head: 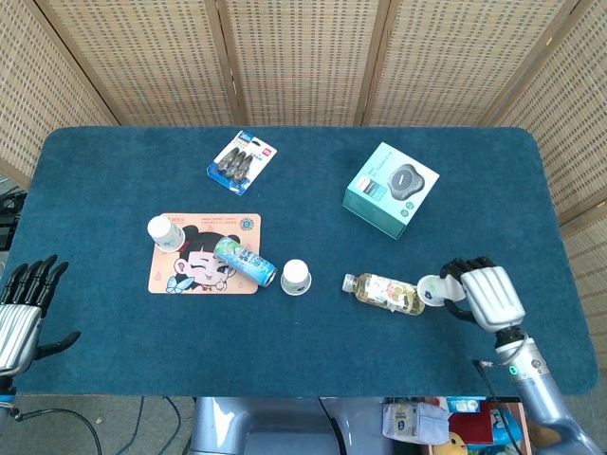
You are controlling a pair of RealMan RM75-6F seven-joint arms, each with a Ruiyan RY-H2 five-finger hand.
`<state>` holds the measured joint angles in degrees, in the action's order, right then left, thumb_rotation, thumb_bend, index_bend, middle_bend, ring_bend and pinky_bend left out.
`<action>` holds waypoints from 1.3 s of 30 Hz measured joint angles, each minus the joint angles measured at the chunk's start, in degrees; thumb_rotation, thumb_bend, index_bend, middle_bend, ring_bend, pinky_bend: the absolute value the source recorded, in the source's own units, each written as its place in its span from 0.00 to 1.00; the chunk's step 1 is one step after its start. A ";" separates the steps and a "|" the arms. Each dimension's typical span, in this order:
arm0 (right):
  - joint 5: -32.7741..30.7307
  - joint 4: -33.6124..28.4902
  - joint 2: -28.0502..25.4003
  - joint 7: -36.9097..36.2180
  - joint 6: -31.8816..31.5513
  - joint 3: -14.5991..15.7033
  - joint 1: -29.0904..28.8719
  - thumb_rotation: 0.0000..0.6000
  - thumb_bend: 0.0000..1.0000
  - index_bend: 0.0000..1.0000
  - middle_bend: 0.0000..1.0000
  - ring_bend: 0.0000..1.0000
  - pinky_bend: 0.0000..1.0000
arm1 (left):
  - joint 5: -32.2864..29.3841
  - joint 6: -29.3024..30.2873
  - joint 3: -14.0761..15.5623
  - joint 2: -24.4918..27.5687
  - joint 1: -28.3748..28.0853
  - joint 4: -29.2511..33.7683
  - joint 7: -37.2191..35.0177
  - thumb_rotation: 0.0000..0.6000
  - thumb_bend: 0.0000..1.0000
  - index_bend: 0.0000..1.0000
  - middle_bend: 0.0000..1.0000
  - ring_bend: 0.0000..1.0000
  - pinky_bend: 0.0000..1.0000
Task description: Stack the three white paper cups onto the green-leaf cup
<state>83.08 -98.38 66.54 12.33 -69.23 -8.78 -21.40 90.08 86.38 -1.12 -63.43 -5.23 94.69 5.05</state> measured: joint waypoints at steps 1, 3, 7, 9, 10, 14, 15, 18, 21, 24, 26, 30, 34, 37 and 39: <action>0.10 -1.12 -0.28 0.35 0.45 -0.70 -1.04 1.00 0.54 0.54 0.58 0.48 0.40 | -0.19 -0.13 -0.04 0.05 -0.04 0.01 -0.23 1.00 0.15 0.00 0.00 0.00 0.00; -0.09 -3.31 -0.71 0.94 2.40 -2.32 -3.85 1.00 0.54 0.54 0.58 0.48 0.40 | -0.76 -0.52 -0.20 0.15 -0.17 -0.03 -0.63 1.00 0.15 0.00 0.00 0.00 0.00; -2.86 -6.88 -0.99 3.59 7.97 -5.08 -9.41 1.00 0.54 0.54 0.58 0.48 0.40 | -1.45 -1.36 -0.46 0.31 -0.58 -0.13 -1.01 1.00 0.15 0.00 0.00 0.00 0.00; -5.06 -8.13 -0.65 6.38 10.02 -6.16 -12.03 1.00 0.54 0.54 0.58 0.48 0.40 | -1.55 -1.59 -0.48 0.41 -0.72 -0.18 -1.32 1.00 0.15 0.00 0.00 0.00 0.00; -5.99 -8.54 -0.35 7.72 10.73 -6.53 -13.06 1.00 0.54 0.54 0.58 0.48 0.40 | -1.63 -1.66 -0.52 0.43 -0.78 -0.24 -1.34 1.00 0.15 0.00 0.00 0.00 0.00; -10.48 -9.46 2.47 13.77 13.36 -7.76 -17.52 1.00 0.54 0.54 0.58 0.48 0.40 | -2.08 -2.05 -0.66 0.49 -0.98 -0.25 -1.35 1.00 0.15 0.00 0.00 0.00 0.00; -11.96 -9.39 3.85 15.33 14.01 -8.09 -18.94 1.00 0.54 0.54 0.58 0.48 0.40 | -2.19 -2.14 -0.71 0.50 -1.06 -0.24 -1.36 1.00 0.15 0.00 0.00 0.00 0.00; -15.66 -8.19 7.68 18.66 15.50 -8.86 -22.56 1.00 0.54 0.54 0.57 0.48 0.40 | -2.34 -2.19 -0.79 0.43 -1.13 -0.33 -1.24 1.00 0.15 0.00 0.00 0.00 0.00; -19.53 -6.46 10.86 21.25 16.50 -9.31 -25.96 1.00 0.54 0.54 0.57 0.48 0.40 | -2.59 -2.55 -0.76 0.40 -1.24 -0.45 -1.29 1.00 0.15 0.00 0.00 0.00 0.00; -22.78 -4.44 13.60 24.12 16.88 -9.28 -28.61 1.00 0.54 0.54 0.57 0.48 0.40 | -2.90 -2.89 -0.81 0.46 -1.39 -0.50 -1.55 1.00 0.15 0.00 0.00 0.00 0.00; -24.12 -3.15 15.03 25.59 16.85 -9.14 -29.86 1.00 0.54 0.54 0.57 0.48 0.40 | -2.99 -2.95 -0.85 0.52 -1.45 -0.49 -1.71 1.00 0.15 0.00 0.00 0.00 0.00; -26.43 -1.75 17.14 27.83 15.99 -8.53 -31.97 1.00 0.54 0.54 0.57 0.48 0.40 | -3.38 -3.08 -0.95 0.74 -1.48 -0.52 -2.40 1.00 0.15 0.00 0.00 0.00 0.00; -26.97 -1.20 17.99 29.04 15.22 -7.75 -32.92 1.00 0.54 0.54 0.57 0.48 0.40 | -3.52 -3.30 -0.96 0.93 -1.56 -0.69 -2.85 1.00 0.15 0.00 0.00 0.00 0.00; -27.41 -0.70 18.67 29.37 14.29 -7.30 -33.65 1.00 0.54 0.54 0.57 0.48 0.40 | -3.68 -3.40 -1.03 1.06 -1.65 -0.65 -3.13 1.00 0.15 0.00 0.00 0.00 0.00; -27.61 -0.24 19.09 29.43 13.77 -7.14 -34.09 1.00 0.54 0.54 0.57 0.48 0.40 | -3.73 -3.41 -1.04 1.12 -1.66 -0.66 -3.32 1.00 0.15 0.00 0.00 0.00 0.00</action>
<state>55.47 -98.62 85.64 41.76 -55.45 -15.92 -55.49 86.35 82.96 -2.16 -62.31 -6.88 94.02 1.72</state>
